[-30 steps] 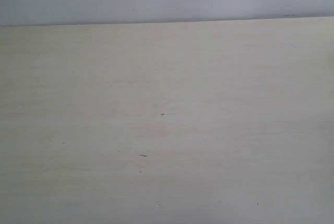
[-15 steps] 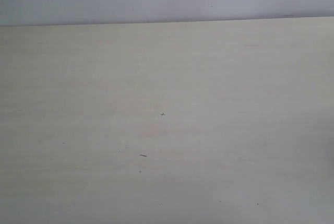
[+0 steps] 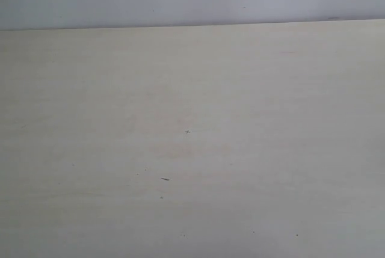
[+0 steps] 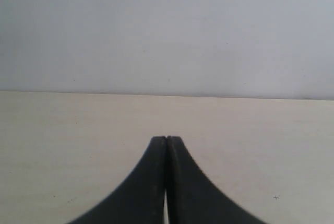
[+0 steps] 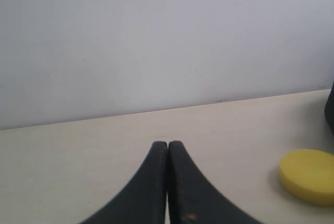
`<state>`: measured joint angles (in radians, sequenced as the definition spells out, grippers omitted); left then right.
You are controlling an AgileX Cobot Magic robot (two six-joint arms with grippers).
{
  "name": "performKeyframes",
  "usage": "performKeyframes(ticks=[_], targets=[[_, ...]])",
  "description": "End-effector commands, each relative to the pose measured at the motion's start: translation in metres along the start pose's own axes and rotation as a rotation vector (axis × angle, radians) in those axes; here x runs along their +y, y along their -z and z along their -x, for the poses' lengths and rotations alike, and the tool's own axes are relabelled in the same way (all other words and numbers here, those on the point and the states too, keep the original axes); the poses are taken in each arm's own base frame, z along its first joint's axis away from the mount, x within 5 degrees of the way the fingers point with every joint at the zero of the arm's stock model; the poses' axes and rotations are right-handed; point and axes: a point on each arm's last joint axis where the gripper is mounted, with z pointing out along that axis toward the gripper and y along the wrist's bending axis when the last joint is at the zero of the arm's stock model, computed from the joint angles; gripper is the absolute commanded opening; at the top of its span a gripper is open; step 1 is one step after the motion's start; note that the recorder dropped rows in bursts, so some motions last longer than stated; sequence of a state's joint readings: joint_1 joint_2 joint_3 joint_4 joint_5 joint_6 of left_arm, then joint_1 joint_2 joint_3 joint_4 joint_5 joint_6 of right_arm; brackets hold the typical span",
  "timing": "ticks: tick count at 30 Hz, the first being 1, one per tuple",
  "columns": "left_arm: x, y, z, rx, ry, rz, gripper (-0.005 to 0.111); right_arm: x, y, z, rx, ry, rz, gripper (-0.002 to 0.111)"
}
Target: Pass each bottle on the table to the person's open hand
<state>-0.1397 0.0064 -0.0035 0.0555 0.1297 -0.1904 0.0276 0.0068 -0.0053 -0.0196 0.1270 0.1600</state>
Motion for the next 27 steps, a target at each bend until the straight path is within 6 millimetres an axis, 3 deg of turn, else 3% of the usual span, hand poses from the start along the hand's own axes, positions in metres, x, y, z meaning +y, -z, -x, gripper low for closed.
performKeyframes(ticks=[1, 27], targets=[[0.0000, 0.0003, -0.0003, -0.008, 0.007, -0.002, 0.000, -0.0003, 0.0003, -0.0007, -0.010, -0.003, -0.002, 0.000], [0.0033, 0.0004, 0.0001, -0.016, 0.010, 0.058, 0.000, -0.0003, 0.0003, -0.0009, -0.008, -0.003, -0.002, 0.000]])
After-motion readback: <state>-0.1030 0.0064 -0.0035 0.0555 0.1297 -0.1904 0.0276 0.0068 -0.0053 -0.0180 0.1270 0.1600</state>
